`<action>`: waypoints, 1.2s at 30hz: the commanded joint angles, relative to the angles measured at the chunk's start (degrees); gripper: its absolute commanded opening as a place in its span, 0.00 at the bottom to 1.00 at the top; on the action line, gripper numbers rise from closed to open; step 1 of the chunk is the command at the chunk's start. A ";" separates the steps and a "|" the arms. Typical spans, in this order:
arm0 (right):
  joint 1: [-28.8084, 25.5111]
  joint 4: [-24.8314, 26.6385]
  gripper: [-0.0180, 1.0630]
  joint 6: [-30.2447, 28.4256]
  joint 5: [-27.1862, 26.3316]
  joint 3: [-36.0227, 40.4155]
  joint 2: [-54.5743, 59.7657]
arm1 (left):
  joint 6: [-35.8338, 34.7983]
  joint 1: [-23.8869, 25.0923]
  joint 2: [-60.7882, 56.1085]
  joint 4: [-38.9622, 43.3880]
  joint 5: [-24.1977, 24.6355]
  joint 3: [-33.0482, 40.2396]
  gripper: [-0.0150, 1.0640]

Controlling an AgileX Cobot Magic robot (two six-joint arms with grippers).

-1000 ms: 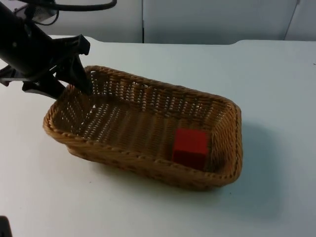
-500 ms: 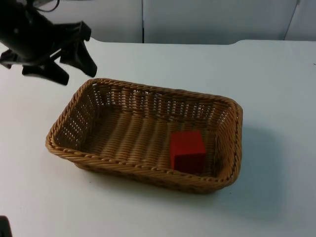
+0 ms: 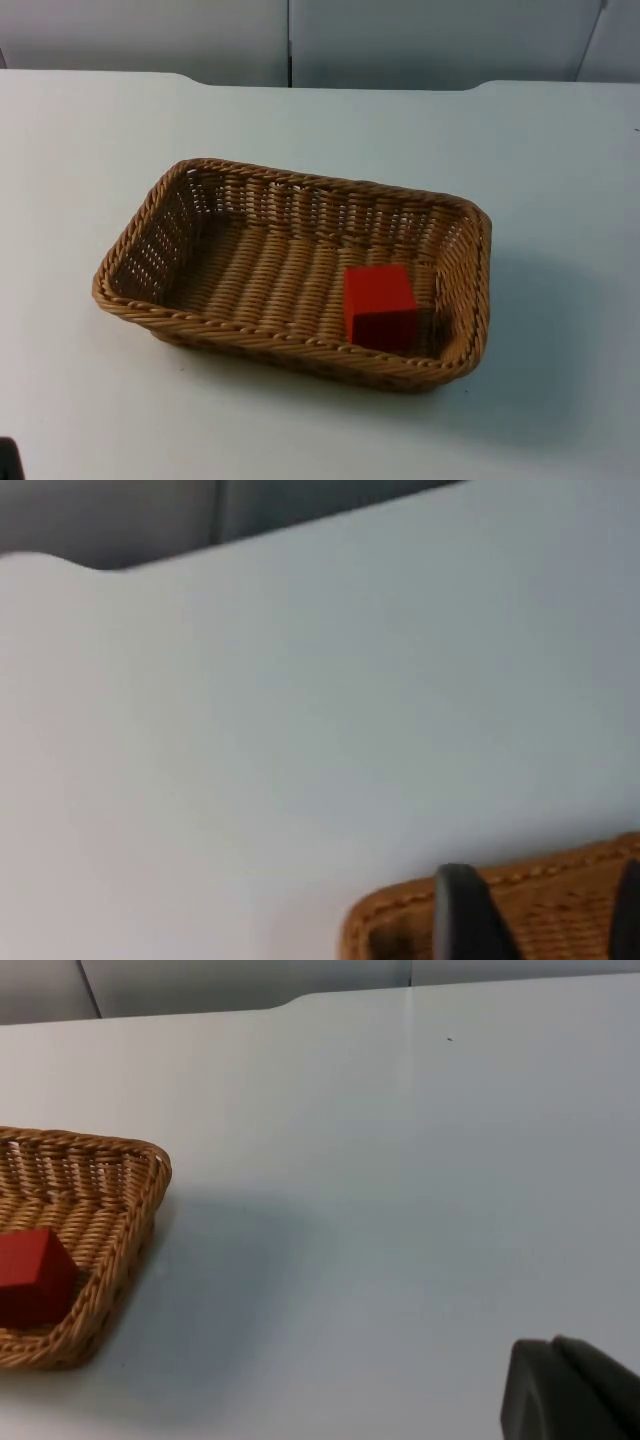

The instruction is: Pick up the basket with the left hand and place the cube into the basket with the right hand.

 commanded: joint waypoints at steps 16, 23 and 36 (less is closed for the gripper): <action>0.20 -0.05 0.01 0.18 -0.42 0.38 -0.12 | -21.21 -0.42 -38.77 35.07 -2.39 13.50 0.01; 0.20 -0.05 0.01 0.18 -0.42 0.38 -0.12 | -23.78 -0.42 -57.62 34.49 -8.39 30.35 0.01; 0.20 -0.05 0.01 0.18 -0.42 0.38 -0.12 | -26.90 -0.42 -98.63 30.24 -6.64 56.94 0.01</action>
